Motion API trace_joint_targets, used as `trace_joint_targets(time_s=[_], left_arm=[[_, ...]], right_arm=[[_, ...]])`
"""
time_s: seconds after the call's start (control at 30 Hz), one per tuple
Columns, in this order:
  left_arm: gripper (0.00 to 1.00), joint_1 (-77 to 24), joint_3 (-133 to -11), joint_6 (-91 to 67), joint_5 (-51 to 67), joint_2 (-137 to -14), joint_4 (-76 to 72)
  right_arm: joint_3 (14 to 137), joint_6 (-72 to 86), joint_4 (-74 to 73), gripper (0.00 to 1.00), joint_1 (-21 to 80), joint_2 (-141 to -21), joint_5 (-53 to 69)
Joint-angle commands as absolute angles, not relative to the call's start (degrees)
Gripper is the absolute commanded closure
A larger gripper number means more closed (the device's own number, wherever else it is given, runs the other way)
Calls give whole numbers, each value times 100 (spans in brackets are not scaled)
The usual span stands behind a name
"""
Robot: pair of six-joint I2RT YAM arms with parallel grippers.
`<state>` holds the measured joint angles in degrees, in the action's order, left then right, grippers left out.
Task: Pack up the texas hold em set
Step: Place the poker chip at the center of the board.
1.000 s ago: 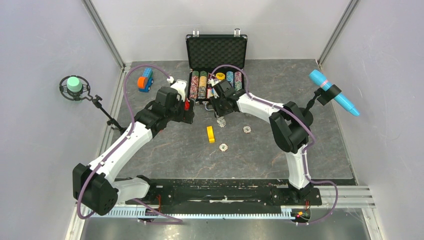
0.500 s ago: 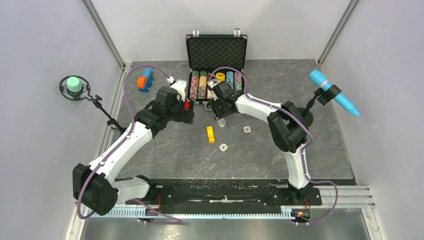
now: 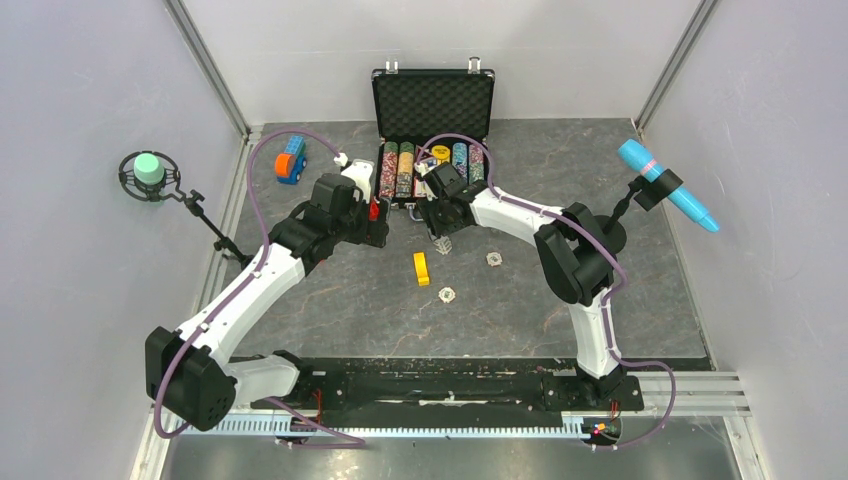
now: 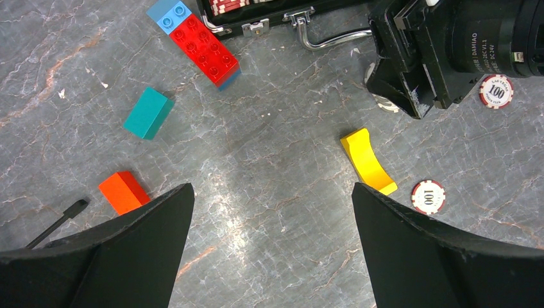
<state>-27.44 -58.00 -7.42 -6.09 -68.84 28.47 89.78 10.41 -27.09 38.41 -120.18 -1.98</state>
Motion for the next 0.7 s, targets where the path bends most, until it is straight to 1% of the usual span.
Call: trace_joint_targets(time_s=[0.0, 0.1, 0.3, 0.47, 0.67], left_arm=[[0, -2725, -5900, -510, -645, -6830, 2802], [0, -2725, -5902, -510, -647, -6835, 2796], [0, -2725, -5905, -502, -644, -6838, 2797], [0, -2725, -5906, -501, -632, -6848, 2803], [0, -2725, -5906, -502, -621, -6862, 2799]], right_arm=[[9190, 991, -2668, 47, 3873, -12057, -259], [9184, 996, -2648, 42, 3876, -12043, -242], [9152, 1001, -2650, 40, 3876, -11993, -289], [9143, 982, -2638, 33, 3876, -12004, -276], [9170, 993, -2583, 32, 3876, -12048, -262]])
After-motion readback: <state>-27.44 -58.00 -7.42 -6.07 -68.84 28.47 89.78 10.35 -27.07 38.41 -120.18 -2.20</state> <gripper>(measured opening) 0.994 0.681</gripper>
